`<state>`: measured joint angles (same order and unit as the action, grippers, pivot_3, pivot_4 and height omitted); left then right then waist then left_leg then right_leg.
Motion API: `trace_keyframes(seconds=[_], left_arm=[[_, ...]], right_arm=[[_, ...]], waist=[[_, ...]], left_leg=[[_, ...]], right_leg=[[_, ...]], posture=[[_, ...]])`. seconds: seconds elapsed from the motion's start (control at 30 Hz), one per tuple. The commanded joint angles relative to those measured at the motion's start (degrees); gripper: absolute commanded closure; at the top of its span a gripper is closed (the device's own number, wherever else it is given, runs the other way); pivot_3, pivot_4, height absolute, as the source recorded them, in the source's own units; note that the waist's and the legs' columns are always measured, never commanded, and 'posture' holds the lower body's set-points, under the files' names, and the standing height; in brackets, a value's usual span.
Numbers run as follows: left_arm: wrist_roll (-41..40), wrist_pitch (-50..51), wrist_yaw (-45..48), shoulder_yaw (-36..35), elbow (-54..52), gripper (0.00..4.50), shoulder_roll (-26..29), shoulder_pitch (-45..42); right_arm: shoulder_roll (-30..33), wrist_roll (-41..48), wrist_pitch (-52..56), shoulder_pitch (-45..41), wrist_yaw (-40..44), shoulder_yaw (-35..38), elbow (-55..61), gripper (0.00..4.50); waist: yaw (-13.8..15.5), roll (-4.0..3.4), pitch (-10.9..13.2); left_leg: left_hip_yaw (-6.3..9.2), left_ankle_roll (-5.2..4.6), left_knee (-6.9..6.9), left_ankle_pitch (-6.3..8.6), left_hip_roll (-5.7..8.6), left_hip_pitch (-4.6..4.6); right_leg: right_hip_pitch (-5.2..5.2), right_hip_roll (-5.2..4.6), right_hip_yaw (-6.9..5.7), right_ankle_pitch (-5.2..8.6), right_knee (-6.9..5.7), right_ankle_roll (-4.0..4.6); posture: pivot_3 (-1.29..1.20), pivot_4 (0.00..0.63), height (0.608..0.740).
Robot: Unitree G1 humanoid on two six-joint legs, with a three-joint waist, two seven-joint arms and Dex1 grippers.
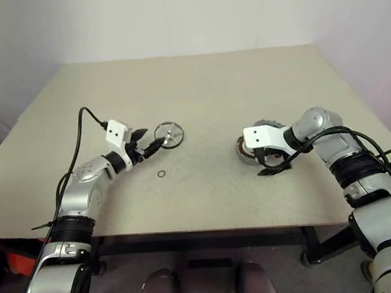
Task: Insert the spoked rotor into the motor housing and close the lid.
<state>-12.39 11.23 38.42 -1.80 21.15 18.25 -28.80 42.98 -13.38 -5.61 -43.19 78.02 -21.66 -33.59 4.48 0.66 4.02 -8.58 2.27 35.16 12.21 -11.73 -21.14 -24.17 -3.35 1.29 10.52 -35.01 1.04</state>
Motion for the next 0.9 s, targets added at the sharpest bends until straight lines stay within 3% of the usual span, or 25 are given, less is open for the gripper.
trace_keyframes(seconds=[0.03, 0.07, 0.17, 0.33, 0.57, 0.9], left_arm=[[0.06, -0.56, -0.28, 0.03, -2.17, 0.75, 0.16, -0.56], [0.06, -0.54, -0.31, 0.06, -2.24, 0.75, 0.1, -0.47], [0.09, -0.49, -0.48, 0.12, -2.41, 0.71, -0.01, -0.32], [0.01, -0.41, -0.67, -0.12, -2.73, 0.71, 0.17, -0.11], [0.05, -0.61, -0.85, -0.18, -2.24, 0.71, 0.23, -0.49], [0.19, -1.05, -0.72, -0.09, -1.12, 0.71, 0.13, -1.24]], right_arm=[[0.32, -2.5, -1.29, -3.14, 0.48, -1.42, -3.92, 0.0], [0.09, -2.76, -1.56, -4.16, 0.49, -1.71, -4.92, 0.0], [-0.41, -3.98, -3.06, -6.61, 0.01, -2.62, -8.35, 0.62], [-1.01, -4.92, -4.93, -7.7, -0.39, -3.28, -11.45, 2.34], [-1.02, -4.36, -5.02, -6.37, 0.04, -2.88, -9.58, 2.41], [-3.93, -1.18, 3.21, -4.22, -0.91, -0.43, 6.8, 2.41]], waist=[[0.08, 0.0, 0.0], [0.08, 0.0, 0.0], [0.06, 0.0, 0.0], [0.13, 0.0, 0.0], [0.14, 0.0, 0.0], [-0.6, -0.01, 0.0]], left_leg=[[-0.01, 0.02, 0.01, -0.02, 0.0, 0.0], [-0.01, 0.03, 0.01, -0.04, 0.0, 0.0], [-0.01, 0.05, 0.03, -0.11, -0.01, 0.0], [-0.01, 0.08, 0.02, -0.16, -0.07, -0.02], [-0.01, 0.1, 0.02, -0.2, -0.08, 0.0], [-0.01, 0.18, -0.12, -0.27, -0.17, -0.06]], right_leg=[[0.02, -0.01, -0.02, 0.0, 0.0, 0.0], [0.04, -0.01, -0.03, 0.0, 0.0, 0.01], [0.06, -0.01, -0.07, -0.04, -0.01, 0.06], [0.1, 0.0, -0.24, -0.04, -0.01, 0.08], [0.17, -0.03, -0.3, -0.06, -0.02, 0.1], [0.03, 0.05, -0.32, -0.02, 0.0, 0.16]], posture=[[0.0, 0.0, 0.74], [0.0, 0.0, 0.74], [0.0, 0.0, 0.74], [0.0, 0.0, 0.74], [0.0, 0.0, 0.74], [0.0, 0.0, 0.74]])
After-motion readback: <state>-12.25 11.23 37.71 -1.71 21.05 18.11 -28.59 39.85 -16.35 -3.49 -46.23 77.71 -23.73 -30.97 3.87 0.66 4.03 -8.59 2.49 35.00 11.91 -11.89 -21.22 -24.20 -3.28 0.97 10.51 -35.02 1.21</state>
